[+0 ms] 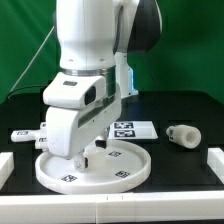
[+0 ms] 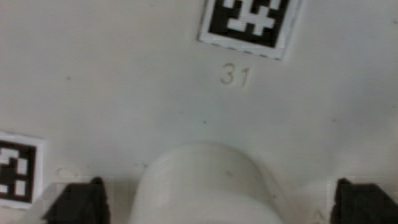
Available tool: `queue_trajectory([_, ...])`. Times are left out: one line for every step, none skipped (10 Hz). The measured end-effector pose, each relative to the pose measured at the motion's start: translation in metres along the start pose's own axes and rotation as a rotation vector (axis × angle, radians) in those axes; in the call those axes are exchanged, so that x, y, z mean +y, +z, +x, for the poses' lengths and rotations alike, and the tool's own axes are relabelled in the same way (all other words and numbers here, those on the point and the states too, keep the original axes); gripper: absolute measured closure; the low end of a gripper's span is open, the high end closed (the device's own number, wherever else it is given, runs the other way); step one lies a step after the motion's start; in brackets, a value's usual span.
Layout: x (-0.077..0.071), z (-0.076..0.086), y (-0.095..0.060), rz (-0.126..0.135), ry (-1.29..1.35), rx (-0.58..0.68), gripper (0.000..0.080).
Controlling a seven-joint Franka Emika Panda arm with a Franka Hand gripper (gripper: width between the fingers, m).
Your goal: Assemble round table
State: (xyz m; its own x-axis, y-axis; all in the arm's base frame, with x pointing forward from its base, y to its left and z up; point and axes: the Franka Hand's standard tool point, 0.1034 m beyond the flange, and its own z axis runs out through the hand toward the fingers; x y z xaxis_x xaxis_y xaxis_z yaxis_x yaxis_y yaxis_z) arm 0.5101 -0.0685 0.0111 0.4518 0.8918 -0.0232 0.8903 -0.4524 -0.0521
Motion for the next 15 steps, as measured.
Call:
queue_trajectory([0.000, 0.000, 0.000, 0.001, 0.000, 0.000, 0.0340])
queue_trajectory([0.000, 0.000, 0.000, 0.001, 0.000, 0.000, 0.0393])
queue_trajectory([0.000, 0.000, 0.000, 0.001, 0.000, 0.000, 0.0393])
queue_trajectory([0.000, 0.000, 0.000, 0.001, 0.000, 0.000, 0.0393])
queue_trajectory([0.000, 0.000, 0.000, 0.001, 0.000, 0.000, 0.0393])
queue_trajectory([-0.001, 0.001, 0.000, 0.001, 0.001, 0.000, 0.0393])
queue_trajectory([-0.003, 0.010, 0.000, 0.002, 0.001, 0.004, 0.0393])
queue_trajectory([-0.007, 0.022, 0.000, 0.000, 0.013, 0.010, 0.0393])
queue_trajectory([-0.010, 0.034, 0.000, -0.009, 0.024, 0.018, 0.0392])
queue_trajectory([-0.014, 0.045, 0.000, -0.016, 0.028, 0.023, 0.0392])
queue_trajectory([-0.017, 0.057, 0.000, -0.017, 0.038, 0.024, 0.0390])
queue_trajectory([-0.019, 0.068, 0.000, -0.020, 0.045, 0.026, 0.0390])
queue_trajectory([-0.020, 0.079, 0.000, -0.023, 0.051, 0.028, 0.0390])
queue_trajectory([-0.021, 0.088, -0.001, -0.027, 0.055, 0.031, 0.0390])
queue_trajectory([-0.020, 0.096, -0.001, -0.031, 0.064, 0.034, 0.0390])
